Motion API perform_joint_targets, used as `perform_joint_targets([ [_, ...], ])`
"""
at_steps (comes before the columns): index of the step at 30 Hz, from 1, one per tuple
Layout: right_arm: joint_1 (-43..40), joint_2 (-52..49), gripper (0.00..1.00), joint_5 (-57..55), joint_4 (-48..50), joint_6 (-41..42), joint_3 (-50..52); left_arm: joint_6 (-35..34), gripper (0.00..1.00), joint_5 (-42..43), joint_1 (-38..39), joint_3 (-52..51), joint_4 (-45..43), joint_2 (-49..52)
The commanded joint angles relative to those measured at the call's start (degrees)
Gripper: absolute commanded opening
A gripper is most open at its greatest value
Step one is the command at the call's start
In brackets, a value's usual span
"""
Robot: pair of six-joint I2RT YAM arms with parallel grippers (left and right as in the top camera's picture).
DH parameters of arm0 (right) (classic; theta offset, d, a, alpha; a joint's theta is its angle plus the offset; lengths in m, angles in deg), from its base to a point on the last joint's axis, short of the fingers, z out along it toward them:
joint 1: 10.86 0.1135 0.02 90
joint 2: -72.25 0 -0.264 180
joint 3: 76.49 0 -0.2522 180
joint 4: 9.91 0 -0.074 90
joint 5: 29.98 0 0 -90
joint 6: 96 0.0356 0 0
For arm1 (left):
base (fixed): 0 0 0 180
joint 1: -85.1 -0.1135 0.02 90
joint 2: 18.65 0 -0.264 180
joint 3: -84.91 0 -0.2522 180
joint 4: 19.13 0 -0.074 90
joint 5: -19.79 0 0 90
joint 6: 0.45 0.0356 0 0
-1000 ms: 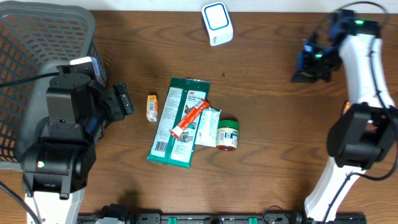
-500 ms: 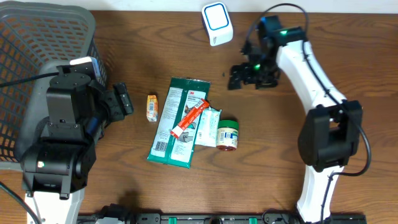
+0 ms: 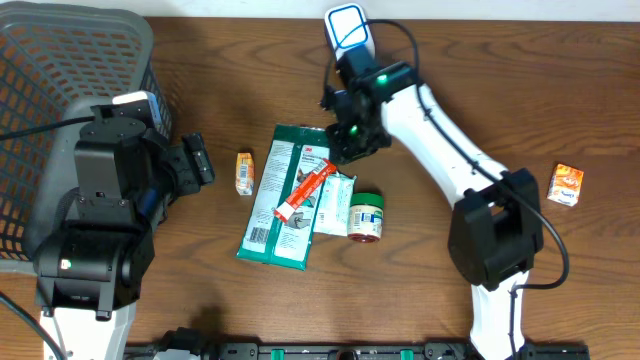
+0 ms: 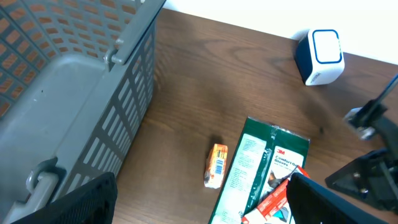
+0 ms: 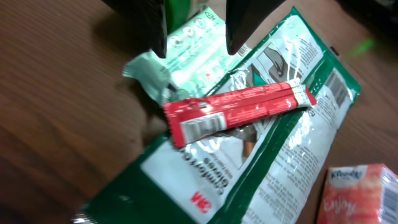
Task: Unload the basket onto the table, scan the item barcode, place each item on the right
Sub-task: 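Move the right gripper back over the gloves pack and jar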
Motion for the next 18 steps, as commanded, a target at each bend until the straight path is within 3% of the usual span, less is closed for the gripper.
perform_joint_targets([
  [1, 2.99, -0.09, 0.26, -3.48, 0.17, -0.13, 0.81, -0.33, 0.87, -0.35, -0.35, 0.55, -0.02, -0.04],
  [18, 7.19, -0.09, 0.42, -3.82, 0.48, 0.15, 0.92, -0.33, 0.87, -0.33, -0.35, 0.55, -0.02, -0.02],
])
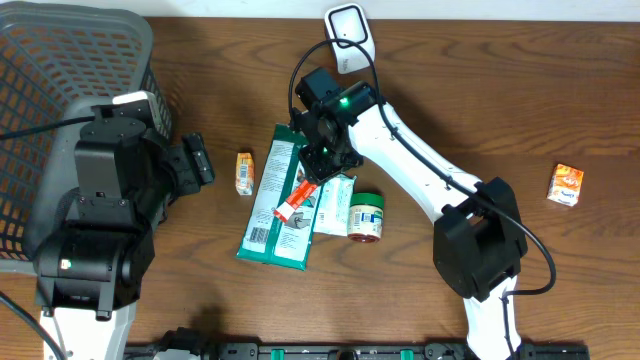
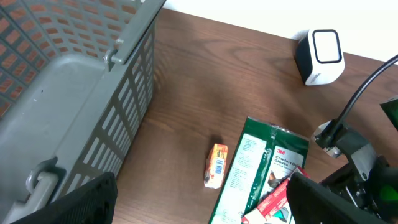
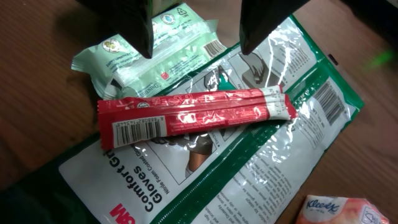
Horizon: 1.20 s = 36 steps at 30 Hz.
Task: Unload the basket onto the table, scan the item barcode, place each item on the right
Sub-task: 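Move the right gripper back over the gloves pack and jar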
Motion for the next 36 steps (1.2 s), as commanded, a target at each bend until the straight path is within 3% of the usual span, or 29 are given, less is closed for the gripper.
perform_joint_targets([
  [1, 0.39, -0.09, 0.42, -0.35, 0.35, 0.76, 0.52, -0.33, 0.87, -0.35, -0.35, 0.55, -0.04, -0.04],
  [8, 1.88, -0.09, 0.41, -0.35, 3.72, 13.86, 2.32, -0.33, 0.87, -0.33, -0.35, 0.55, -0.04, -0.02],
  [15, 4.42, -0.09, 0.52, -0.35, 11.32, 14.75, 7.26, -0.33, 0.87, -0.33, -0.35, 0.55, -0.04, -0.02],
  [17, 4.72, -0.09, 0.38, -0.61, 11.72, 14.71, 8.2, -0.33, 0.87, -0.33, -0.35, 0.55, -0.04, -0.02],
  [19, 4.7, -0.07, 0.08, -0.79, 10.91, 13.97, 8.24, -0.33, 0.87, -0.35, -0.35, 0.55, -0.04, -0.02],
  [21, 3.82, 0.96, 0.01, -0.81, 8.15, 12.68, 8.02, -0.33, 0.87, -0.33, -0.35, 0.55, -0.04, -0.02],
  [26, 0.85, 4.33, 0.02, -1.03, 3.87, 10.82, 8.0, -0.33, 0.87, -0.35, -0.35, 0.55, -0.04, -0.04],
  [28, -0.35, 5.16, 0.11, -1.03, 3.28, 10.82, 8.02, -0.33, 0.87, -0.33, -0.35, 0.55, -0.04, -0.02],
  [29, -0.83, 5.25, 0.52, -1.03, 3.13, 10.84, 8.02, -0.33, 0.87, -0.33, -0.35, 0.55, -0.04, -0.02],
  [30, -1.31, 5.25, 0.99, -1.01, 2.99, 10.84, 8.02, -0.33, 0.87, -0.35, -0.35, 0.55, -0.04, -0.04],
  [35, -2.49, 5.09, 0.99, -1.01, 1.38, 9.88, 8.02, -0.33, 0.87, -0.33, -0.35, 0.55, -0.04, -0.02],
  [36, -2.71, 5.46, 0.94, -1.05, -0.02, 8.9, 7.89, -0.33, 0.87, -0.33, -0.35, 0.55, -0.04, -0.02],
])
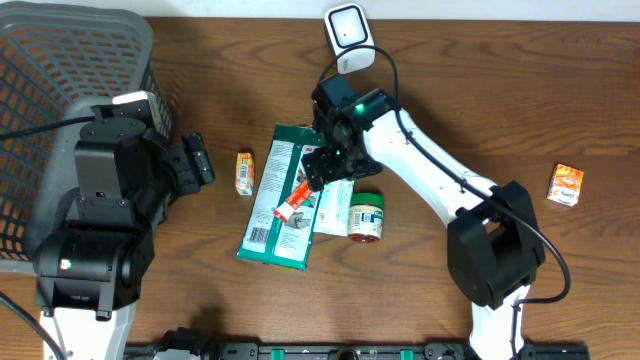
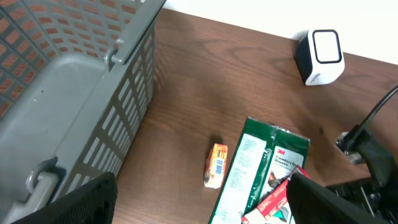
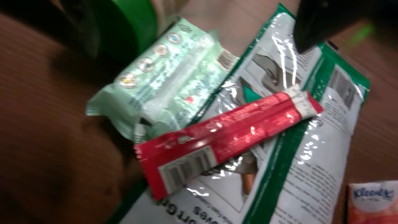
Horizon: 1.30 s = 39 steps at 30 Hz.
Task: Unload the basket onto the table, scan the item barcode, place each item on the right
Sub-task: 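Move the right gripper back over the gloves pack and jar, then lower the right gripper onto the green-lidded jar and grasp it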
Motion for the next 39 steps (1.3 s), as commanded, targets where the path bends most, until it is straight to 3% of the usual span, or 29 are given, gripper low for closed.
perform_joint_targets([
  [1, -0.66, 1.81, 0.86, -0.68, -3.06, -2.19, -0.15, -0.33, 0.87, -0.33, -0.35, 0.55, -0.02, -0.02],
  [5, -0.79, 6.03, 0.86, -0.96, -5.11, -0.28, -0.13, -0.33, 0.87, -0.33, -0.35, 0.55, -0.02, -0.04],
  [8, -0.2, 9.51, 0.99, -3.63, -6.86, -0.09, -0.13, -0.33, 0.87, -0.33, -0.35, 0.55, -0.02, -0.02],
  [14, -0.04, 11.63, 0.99, -14.86, -14.34, 8.94, 0.04, -0.33, 0.87, -0.33, -0.35, 0.55, -0.02, -0.02],
  [23, 1.16, 11.63, 0.99, -11.08, -6.32, 12.48, 9.92, -0.33, 0.87, -0.33, -0.35, 0.55, -0.02, -0.02],
  [27, 2.21, 11.63, 0.65, -9.55, -1.77, 12.46, 13.92, -0.33, 0.87, -0.33, -0.35, 0.55, -0.02, -0.04],
  [39, 4.09, 11.61, 0.59, -17.99, 3.63, 12.44, 18.8, -0.33, 0.87, -0.33, -0.35, 0.55, -0.02, -0.02],
])
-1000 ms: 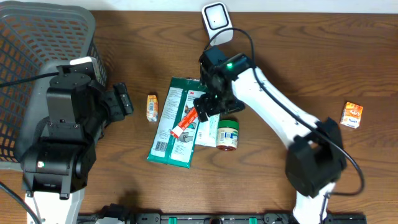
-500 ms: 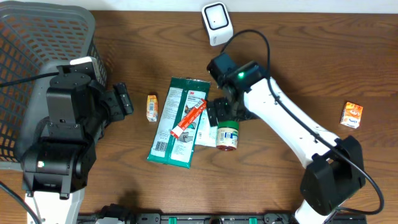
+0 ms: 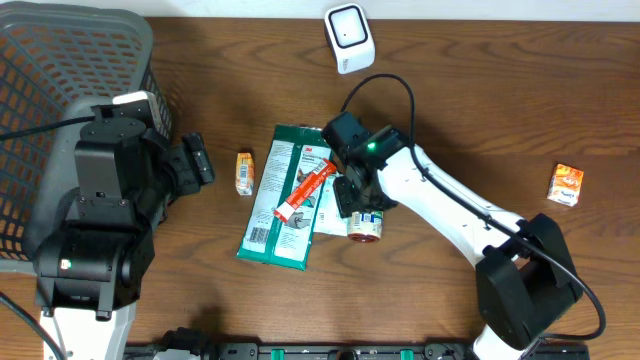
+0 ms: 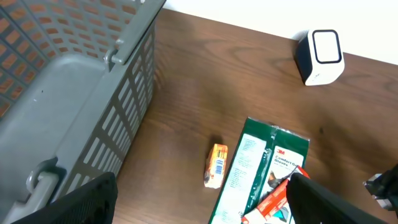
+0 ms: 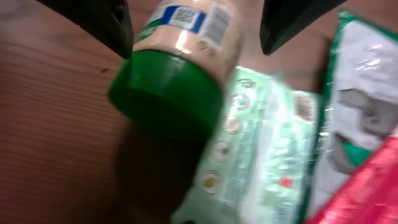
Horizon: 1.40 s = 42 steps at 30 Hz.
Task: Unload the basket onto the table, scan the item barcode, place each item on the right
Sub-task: 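Lower the right gripper onto the green-lidded jar and grasp it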
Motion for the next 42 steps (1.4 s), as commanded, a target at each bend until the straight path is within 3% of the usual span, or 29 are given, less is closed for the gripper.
perform_joint_targets([
  [1, 0.48, -0.35, 0.59, -4.31, 0.85, 0.59, 1.36, -0.33, 0.87, -0.33, -0.35, 0.55, -0.02, -0.02],
  [16, 0.42, -0.35, 0.57, -4.76, 4.96, -2.05, 5.18, -0.33, 0.87, -0.33, -0.35, 0.55, -0.02, -0.04],
  [23, -1.22, -0.35, 0.61, -4.98, 4.35, -2.08, 5.18, -0.33, 0.87, -0.33, -0.35, 0.55, -0.02, -0.02],
  [31, -2.01, -0.33, 0.74, -4.85, 4.31, -2.89, 5.18, -0.33, 0.87, -0.33, -0.35, 0.55, -0.02, -0.04],
  [42, -1.51, -0.35, 0.66, -4.94, 3.32, -4.74, 5.18, -0.33, 0.87, -0.33, -0.35, 0.55, -0.02, -0.02],
])
